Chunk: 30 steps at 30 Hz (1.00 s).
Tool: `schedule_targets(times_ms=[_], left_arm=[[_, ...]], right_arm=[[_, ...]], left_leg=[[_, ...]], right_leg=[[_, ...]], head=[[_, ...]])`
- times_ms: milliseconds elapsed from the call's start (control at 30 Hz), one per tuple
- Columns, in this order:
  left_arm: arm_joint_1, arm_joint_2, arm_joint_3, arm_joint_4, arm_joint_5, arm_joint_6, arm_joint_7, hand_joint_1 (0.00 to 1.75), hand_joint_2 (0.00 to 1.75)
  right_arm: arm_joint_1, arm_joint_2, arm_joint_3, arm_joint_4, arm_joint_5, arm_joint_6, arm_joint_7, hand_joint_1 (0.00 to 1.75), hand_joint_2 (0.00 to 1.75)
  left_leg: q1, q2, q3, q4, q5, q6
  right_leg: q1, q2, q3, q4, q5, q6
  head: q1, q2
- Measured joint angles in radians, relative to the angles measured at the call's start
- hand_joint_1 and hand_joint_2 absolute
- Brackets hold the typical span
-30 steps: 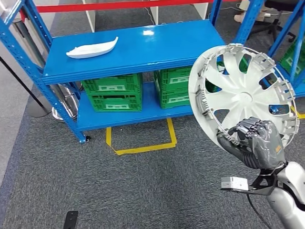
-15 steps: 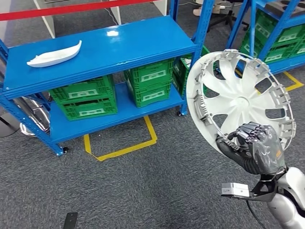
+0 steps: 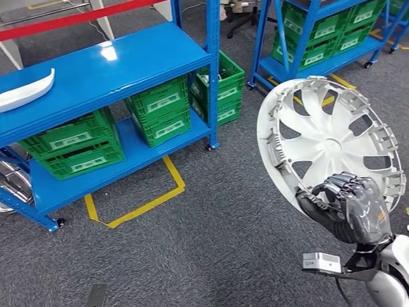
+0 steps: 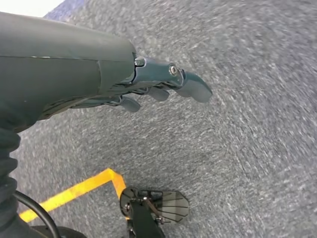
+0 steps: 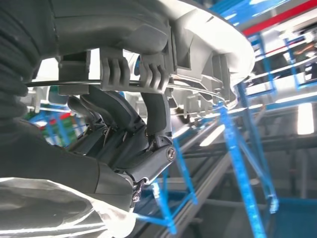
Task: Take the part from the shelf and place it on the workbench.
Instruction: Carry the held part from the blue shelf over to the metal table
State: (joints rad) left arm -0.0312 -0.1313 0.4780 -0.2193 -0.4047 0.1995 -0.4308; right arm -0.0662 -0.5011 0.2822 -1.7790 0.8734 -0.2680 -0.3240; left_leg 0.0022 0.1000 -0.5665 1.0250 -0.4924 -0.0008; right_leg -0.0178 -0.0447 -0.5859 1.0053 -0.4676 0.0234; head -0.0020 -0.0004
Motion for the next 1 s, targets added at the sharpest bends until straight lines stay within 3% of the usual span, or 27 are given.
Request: schedule_targets(times_ms=[33, 100, 167, 200, 267, 333, 400, 467, 533, 600, 667, 700, 733, 800, 833, 900, 967, 1000], left_arm=[[0.0, 0.0, 0.0, 0.0, -0.001, 0.0, 0.0, 0.0, 1.75], [0.002, -0.001, 0.0, 0.0, -0.002, -0.001, 0.0, 0.0, 1.75], [0.005, -0.001, 0.0, 0.001, -0.002, -0.001, 0.0, 0.0, 1.75], [0.005, -0.002, 0.0, 0.001, -0.002, -0.001, 0.0, 0.0, 1.75], [0.004, -0.002, 0.0, 0.001, -0.002, 0.0, 0.0, 0.0, 1.75], [0.003, 0.002, 0.0, 0.001, -0.002, 0.002, 0.0, 0.0, 1.75], [0.002, 0.005, 0.0, 0.002, -0.002, 0.005, 0.002, 0.0, 1.75], [0.002, 0.005, 0.0, 0.002, -0.003, 0.008, 0.004, 0.0, 1.75], [0.001, 0.005, 0.0, 0.003, -0.005, 0.009, 0.006, 0.0, 1.75], [0.0, 0.006, 0.001, 0.003, -0.006, 0.009, 0.01, 0.0, 1.75], [0.001, 0.005, 0.001, 0.003, -0.008, 0.009, 0.014, 0.0, 1.75], [0.001, 0.005, 0.001, 0.003, -0.01, 0.009, 0.015, 0.0, 1.75], [0.001, 0.005, 0.001, 0.003, -0.011, 0.009, 0.015, 0.0, 1.75], [-0.002, 0.006, 0.001, 0.003, -0.012, 0.009, 0.015, 0.0, 1.75], [-0.004, 0.006, 0.001, 0.003, -0.013, 0.009, 0.015, 0.0, 1.75], [-0.007, 0.007, 0.001, 0.003, -0.013, 0.009, 0.015, 0.0, 1.75], [-0.009, 0.006, 0.001, 0.003, -0.013, 0.01, 0.015, 0.0, 1.75], [-0.009, 0.006, 0.001, 0.003, -0.013, 0.01, 0.015, 0.0, 1.75]], right_arm=[[-0.001, 0.0, -0.001, -0.002, -0.001, 0.001, 0.001, 1.75, 1.75], [-0.001, 0.0, -0.001, -0.004, -0.004, 0.004, 0.002, 1.75, 1.75], [0.0, 0.0, -0.001, -0.004, -0.005, 0.005, 0.002, 1.75, 1.75], [0.0, 0.0, -0.001, -0.004, -0.006, 0.006, 0.002, 1.75, 1.75], [0.001, 0.0, -0.001, -0.004, -0.008, 0.006, 0.002, 1.75, 1.75], [0.001, 0.0, -0.002, -0.004, -0.009, 0.006, 0.002, 1.75, 1.75], [0.005, 0.001, -0.003, -0.006, -0.01, 0.006, 0.002, 1.75, 1.75], [0.012, 0.001, -0.007, -0.009, -0.019, 0.008, 0.0, 1.75, 1.75], [0.009, 0.0, -0.014, -0.009, -0.044, 0.019, -0.007, 1.75, 1.75], [-0.001, 0.001, -0.016, -0.007, -0.069, 0.032, -0.014, 1.75, 1.75], [-0.003, 0.001, -0.017, -0.003, -0.08, 0.037, -0.017, 1.75, 1.75], [-0.003, 0.001, -0.019, -0.002, -0.083, 0.038, -0.018, 1.75, 1.75], [-0.003, 0.001, -0.021, -0.001, -0.084, 0.039, -0.019, 1.75, 1.75], [-0.004, 0.002, -0.026, 0.0, -0.087, 0.04, -0.019, 1.75, 1.75], [-0.005, 0.002, -0.029, 0.0, -0.088, 0.04, -0.019, 1.75, 1.75], [-0.005, 0.002, -0.033, 0.0, -0.089, 0.04, -0.02, 1.75, 1.75], [-0.004, 0.002, -0.036, 0.0, -0.09, 0.041, -0.02, 1.75, 1.75], [-0.003, 0.002, -0.037, 0.0, -0.09, 0.041, -0.02, 1.75, 1.75]], left_leg=[[0.003, -0.028, -0.011, 0.031, -0.025, -0.003], [0.005, -0.082, -0.059, 0.155, -0.1, -0.004], [0.004, -0.094, -0.103, 0.269, -0.144, 0.0], [0.003, -0.095, -0.105, 0.279, -0.139, 0.004], [0.0, -0.113, -0.057, 0.186, -0.076, 0.019], [-0.001, -0.174, 0.004, 0.056, -0.02, 0.038], [-0.003, -0.21, 0.024, 0.001, -0.01, 0.043], [-0.002, -0.186, 0.026, -0.012, -0.007, 0.038], [0.002, -0.155, 0.028, -0.024, 0.002, 0.039], [0.003, -0.121, 0.028, -0.028, 0.006, 0.041], [0.002, -0.089, 0.025, -0.028, 0.006, 0.041], [0.002, -0.073, 0.025, -0.027, 0.005, 0.04], [0.003, -0.058, 0.025, -0.027, 0.004, 0.038], [0.004, -0.032, 0.028, -0.025, -0.001, 0.03], [0.002, -0.021, 0.029, -0.022, -0.004, 0.024], [-0.003, -0.004, 0.03, -0.017, -0.008, 0.013], [-0.002, 0.012, 0.032, -0.016, -0.01, 0.003], [0.001, 0.003, 0.032, -0.01, -0.019, -0.002]], right_leg=[[-0.001, 0.011, -0.002, -0.001, 0.004, -0.007], [0.001, 0.036, -0.008, -0.001, 0.009, -0.019], [0.006, 0.064, -0.013, -0.001, 0.013, -0.025], [0.009, 0.08, -0.015, 0.0, 0.016, -0.027], [0.014, 0.113, -0.018, 0.001, 0.02, -0.026], [0.015, 0.14, -0.023, 0.005, 0.024, -0.022], [0.01, 0.165, -0.036, 0.008, 0.032, -0.01], [0.004, 0.187, -0.05, 0.008, 0.04, 0.004], [0.007, 0.147, -0.073, 0.039, 0.019, 0.014], [0.007, 0.077, -0.125, 0.146, -0.043, 0.023], [0.001, 0.052, -0.173, 0.262, -0.091, 0.034], [-0.003, 0.048, -0.176, 0.279, -0.091, 0.038], [-0.006, 0.043, -0.159, 0.257, -0.074, 0.041], [-0.009, 0.011, -0.078, 0.126, -0.024, 0.048], [-0.007, -0.007, -0.042, 0.065, -0.009, 0.045], [0.0, -0.022, -0.012, 0.014, -0.005, 0.028], [0.004, 0.002, -0.016, 0.015, -0.002, 0.006], [0.004, 0.012, -0.017, 0.015, -0.001, -0.002]], head=[[-0.001, 0.0], [-0.003, 0.0], [-0.003, 0.0], [-0.003, 0.0], [-0.003, 0.0], [-0.002, 0.0], [-0.002, 0.0], [-0.003, 0.0], [0.003, 0.0], [0.009, 0.0], [0.011, 0.0], [0.011, 0.0], [0.011, 0.0], [0.011, 0.0], [0.012, 0.0], [0.011, 0.0], [0.01, 0.0], [0.009, 0.0]])
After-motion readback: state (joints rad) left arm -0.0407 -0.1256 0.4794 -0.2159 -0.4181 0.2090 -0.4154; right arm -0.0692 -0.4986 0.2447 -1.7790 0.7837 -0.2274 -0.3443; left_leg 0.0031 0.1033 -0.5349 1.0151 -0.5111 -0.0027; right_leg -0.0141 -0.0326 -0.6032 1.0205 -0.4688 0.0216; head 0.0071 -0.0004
